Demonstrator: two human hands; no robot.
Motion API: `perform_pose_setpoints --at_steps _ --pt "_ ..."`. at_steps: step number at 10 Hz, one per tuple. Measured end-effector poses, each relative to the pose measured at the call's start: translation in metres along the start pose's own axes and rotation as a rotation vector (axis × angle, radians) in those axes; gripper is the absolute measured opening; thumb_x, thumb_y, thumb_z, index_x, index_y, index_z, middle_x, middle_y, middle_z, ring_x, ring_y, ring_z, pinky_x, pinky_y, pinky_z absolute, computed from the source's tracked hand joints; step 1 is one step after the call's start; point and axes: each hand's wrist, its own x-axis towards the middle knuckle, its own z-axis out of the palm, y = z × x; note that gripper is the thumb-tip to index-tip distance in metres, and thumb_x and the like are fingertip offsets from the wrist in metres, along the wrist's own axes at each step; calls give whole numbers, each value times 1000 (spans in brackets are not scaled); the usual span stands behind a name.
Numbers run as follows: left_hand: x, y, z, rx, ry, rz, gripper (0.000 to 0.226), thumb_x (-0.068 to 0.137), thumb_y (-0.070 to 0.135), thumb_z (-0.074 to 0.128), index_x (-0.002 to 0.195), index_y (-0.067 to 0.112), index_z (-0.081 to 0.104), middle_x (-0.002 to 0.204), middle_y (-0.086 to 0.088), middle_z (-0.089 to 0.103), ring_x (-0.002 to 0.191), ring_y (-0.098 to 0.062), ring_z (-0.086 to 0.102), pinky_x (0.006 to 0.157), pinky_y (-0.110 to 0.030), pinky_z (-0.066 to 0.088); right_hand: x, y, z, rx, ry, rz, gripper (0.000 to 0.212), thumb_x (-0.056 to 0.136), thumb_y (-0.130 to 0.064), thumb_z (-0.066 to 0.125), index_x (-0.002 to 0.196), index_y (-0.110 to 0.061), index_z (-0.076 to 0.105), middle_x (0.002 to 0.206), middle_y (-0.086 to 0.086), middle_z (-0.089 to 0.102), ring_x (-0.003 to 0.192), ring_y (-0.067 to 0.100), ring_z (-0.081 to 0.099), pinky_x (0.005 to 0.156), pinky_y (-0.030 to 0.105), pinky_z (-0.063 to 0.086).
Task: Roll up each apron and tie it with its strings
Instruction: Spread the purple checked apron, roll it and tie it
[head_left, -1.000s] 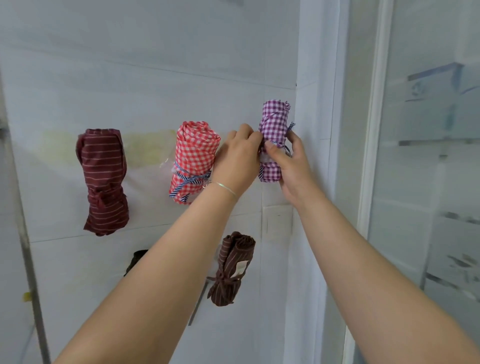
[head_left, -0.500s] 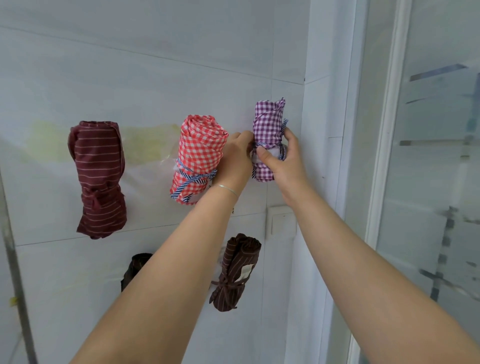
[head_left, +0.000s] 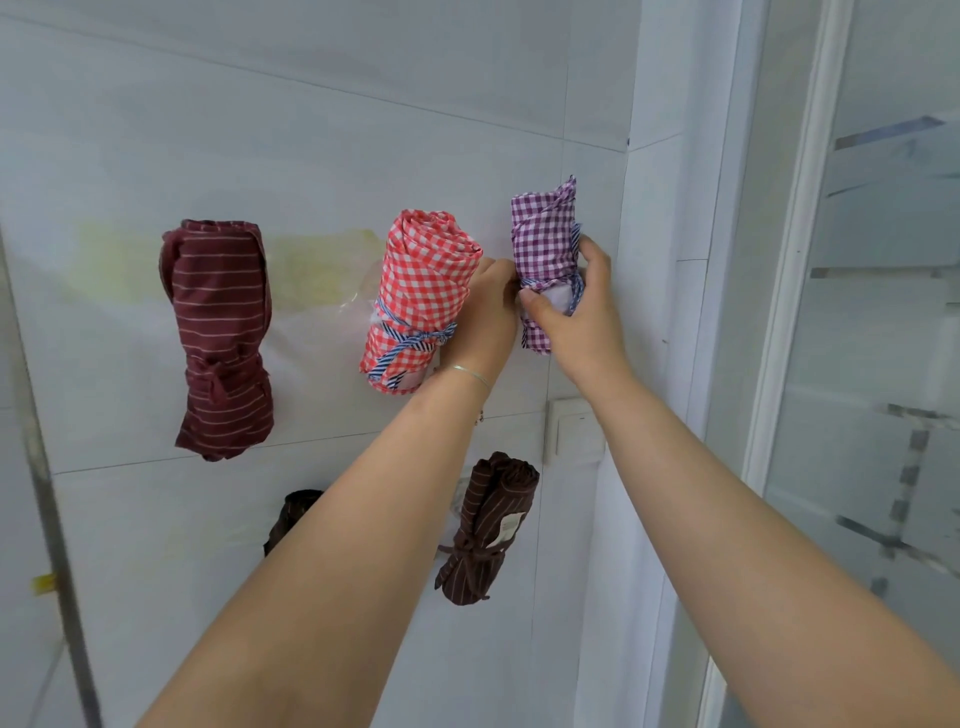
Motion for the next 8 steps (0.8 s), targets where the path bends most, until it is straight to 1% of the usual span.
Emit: perform_pose_setpoints --at_steps 1,2,3,4,5,6,7,8 --pt "-3 0 -3 11 3 -27 21 96 5 45 89 0 63 86 -8 53 72 -14 44 56 -10 29 -4 -5 6 -164 62 -34 77 79 -33 74 144 -31 31 134 -2 51 114 14 56 91 36 50" --pt "-6 0 -5 -38 -61 -53 19 95 0 45 94 0 64 82 -2 46 70 -12 44 56 -9 30 -9 -6 11 -207 110 -40 78 78 -33 75 143 -28 32 131 1 52 113 18 55 88 36 49" --pt "-14 1 -8 -156 -33 -109 25 97 1 44 105 10 66 80 9 46 66 2 47 58 -6 35 -10 -4 13 -162 123 9 77 75 -32 77 140 -22 36 128 0 54 109 15 57 86 34 50" --pt "-20 5 -12 -234 -83 -101 31 97 0 44 120 8 63 93 10 48 76 6 48 67 0 40 -9 -5 13 -35 124 143 62 78 -22 77 131 -12 45 113 -3 58 94 8 59 77 27 52" --pt "-18 9 -19 -272 -172 -127 31 97 -4 41 123 -1 57 109 -11 55 92 -11 57 72 3 37 -9 -5 17 65 107 248 53 81 -22 75 124 -9 47 107 0 61 91 10 63 70 24 55" --pt "-18 12 -25 -228 -195 -140 32 98 -5 37 126 -6 53 117 -19 55 92 -5 53 71 4 33 -11 -6 18 4 89 240 50 81 -23 74 115 -13 39 100 -2 57 87 13 61 61 19 50" --pt "-11 10 -26 -143 -329 -174 39 100 2 37 138 4 46 118 -16 52 87 -10 55 76 -10 43 -14 -4 15 60 -3 298 60 83 -25 75 126 -11 35 108 -1 56 91 9 61 67 20 49" --pt "-28 6 -19 -55 -285 -234 43 99 6 41 142 9 42 116 -6 50 94 -17 51 77 -20 39 -22 2 8 108 -48 361 77 81 -30 76 139 -11 29 118 -4 57 97 4 60 80 22 52"
